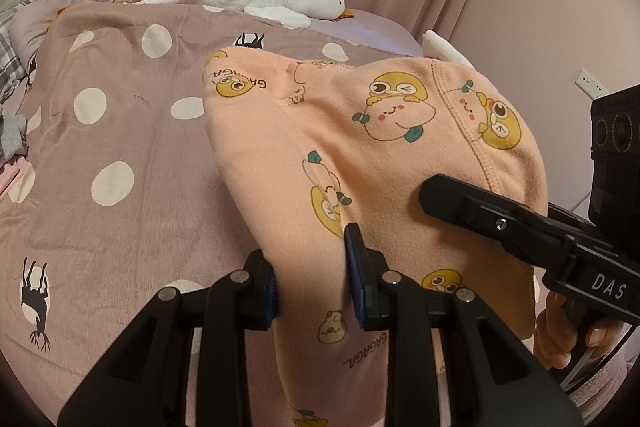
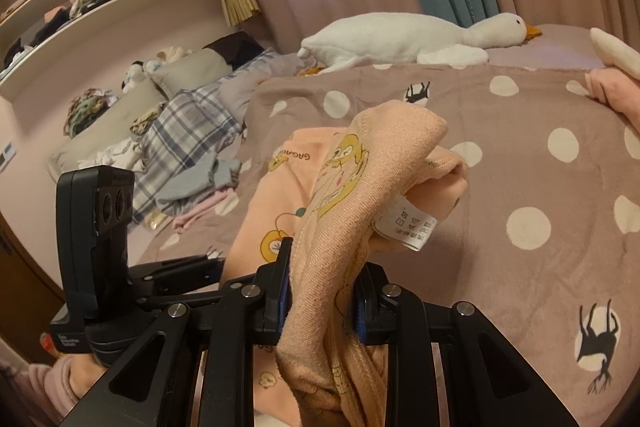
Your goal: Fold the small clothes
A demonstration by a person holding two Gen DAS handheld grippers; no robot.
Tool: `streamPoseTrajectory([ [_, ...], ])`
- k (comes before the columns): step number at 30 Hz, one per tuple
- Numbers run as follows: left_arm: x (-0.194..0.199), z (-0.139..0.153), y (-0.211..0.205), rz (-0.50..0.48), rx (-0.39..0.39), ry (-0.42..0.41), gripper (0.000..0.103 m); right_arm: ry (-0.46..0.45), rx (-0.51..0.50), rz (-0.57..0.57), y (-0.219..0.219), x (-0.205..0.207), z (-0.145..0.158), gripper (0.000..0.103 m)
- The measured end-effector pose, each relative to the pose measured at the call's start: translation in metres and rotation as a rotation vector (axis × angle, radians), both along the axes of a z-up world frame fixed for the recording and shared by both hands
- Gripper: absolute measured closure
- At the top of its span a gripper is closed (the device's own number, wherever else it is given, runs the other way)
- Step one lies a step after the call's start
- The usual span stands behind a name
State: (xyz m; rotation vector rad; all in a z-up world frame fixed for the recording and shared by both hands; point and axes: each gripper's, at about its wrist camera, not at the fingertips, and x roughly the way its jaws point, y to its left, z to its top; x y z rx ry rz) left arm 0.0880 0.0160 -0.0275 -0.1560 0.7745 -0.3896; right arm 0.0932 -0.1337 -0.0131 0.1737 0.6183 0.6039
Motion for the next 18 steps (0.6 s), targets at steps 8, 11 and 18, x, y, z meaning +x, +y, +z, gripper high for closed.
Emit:
streamPoseTrajectory([
  [8,0.016,-0.011,0.002,0.011,0.005,0.025,0.076,0.025,-0.001,-0.003,0.007,0.015,-0.008,0.076],
  [11,0.021,-0.016,0.003,0.013,0.007,0.036,0.076,0.034,-0.003,-0.007,0.008,0.017,-0.012,0.076],
  [18,0.030,-0.026,0.004,0.019,0.011,0.058,0.076,0.059,-0.004,-0.009,0.012,0.026,-0.018,0.076],
])
